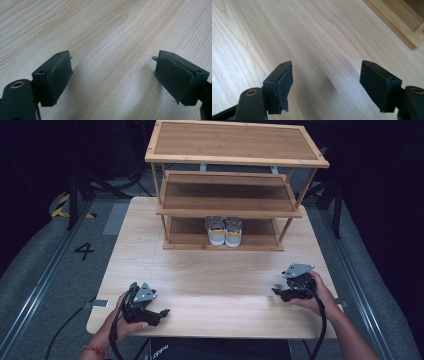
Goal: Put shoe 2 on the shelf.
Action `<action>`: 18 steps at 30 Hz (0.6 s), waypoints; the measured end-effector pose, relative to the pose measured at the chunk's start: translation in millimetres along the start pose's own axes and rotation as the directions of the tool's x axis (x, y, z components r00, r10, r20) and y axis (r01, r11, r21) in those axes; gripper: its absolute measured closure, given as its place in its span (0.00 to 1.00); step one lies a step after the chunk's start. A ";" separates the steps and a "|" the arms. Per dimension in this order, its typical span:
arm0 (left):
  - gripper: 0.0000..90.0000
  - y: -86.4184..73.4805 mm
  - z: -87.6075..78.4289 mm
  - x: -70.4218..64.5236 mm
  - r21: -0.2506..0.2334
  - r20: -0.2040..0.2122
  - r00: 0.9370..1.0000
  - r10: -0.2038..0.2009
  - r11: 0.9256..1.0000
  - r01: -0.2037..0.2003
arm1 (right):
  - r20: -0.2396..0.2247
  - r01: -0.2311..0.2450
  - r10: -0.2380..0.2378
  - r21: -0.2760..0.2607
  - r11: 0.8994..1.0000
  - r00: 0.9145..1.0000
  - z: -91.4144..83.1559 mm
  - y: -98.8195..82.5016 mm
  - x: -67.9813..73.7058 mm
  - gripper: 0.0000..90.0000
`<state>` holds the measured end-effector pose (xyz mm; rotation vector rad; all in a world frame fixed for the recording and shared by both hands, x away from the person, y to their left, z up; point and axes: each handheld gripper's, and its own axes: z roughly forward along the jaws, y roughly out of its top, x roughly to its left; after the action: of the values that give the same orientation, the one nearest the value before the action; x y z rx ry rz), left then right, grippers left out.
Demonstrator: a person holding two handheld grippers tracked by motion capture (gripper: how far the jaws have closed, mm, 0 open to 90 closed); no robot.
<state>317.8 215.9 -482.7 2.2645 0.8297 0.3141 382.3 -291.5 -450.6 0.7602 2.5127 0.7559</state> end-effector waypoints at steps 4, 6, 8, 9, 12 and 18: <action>0.16 0.0 0.0 -0.1 0.000 -0.001 1.000 -0.001 1.000 0.001 | 0.003 -0.025 0.025 -0.008 1.000 1.000 -4.3 -18.0 -0.4 0.30; 0.16 0.0 0.0 -0.1 0.000 -0.001 1.000 -0.001 1.000 0.001 | 0.001 -0.033 0.033 -0.016 0.999 0.999 -6.7 -25.3 -0.7 0.30; 0.16 0.0 0.0 -0.1 0.000 -0.001 1.000 -0.001 1.000 0.001 | -0.005 -0.053 0.053 -0.020 0.998 0.999 -9.2 -32.2 -0.8 0.30; 0.16 0.0 0.0 -0.1 0.000 -0.001 1.000 -0.001 1.000 0.001 | -0.002 -0.057 0.057 -0.023 0.998 0.998 -10.4 -35.5 -0.9 0.30; 0.16 -0.1 0.0 -0.2 0.000 -0.001 1.000 -0.002 1.000 0.002 | -0.004 -0.069 0.069 -0.031 0.997 0.998 -13.7 -42.7 -1.7 0.30; 0.16 0.0 0.0 -0.1 0.000 -0.001 1.000 -0.002 1.000 0.002 | -0.006 -0.113 0.113 -0.050 0.992 0.994 -22.7 -62.7 -3.1 0.29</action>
<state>317.7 215.8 -482.7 2.2636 0.8318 0.3143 349.1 -346.2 -470.0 0.8907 2.4608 0.8553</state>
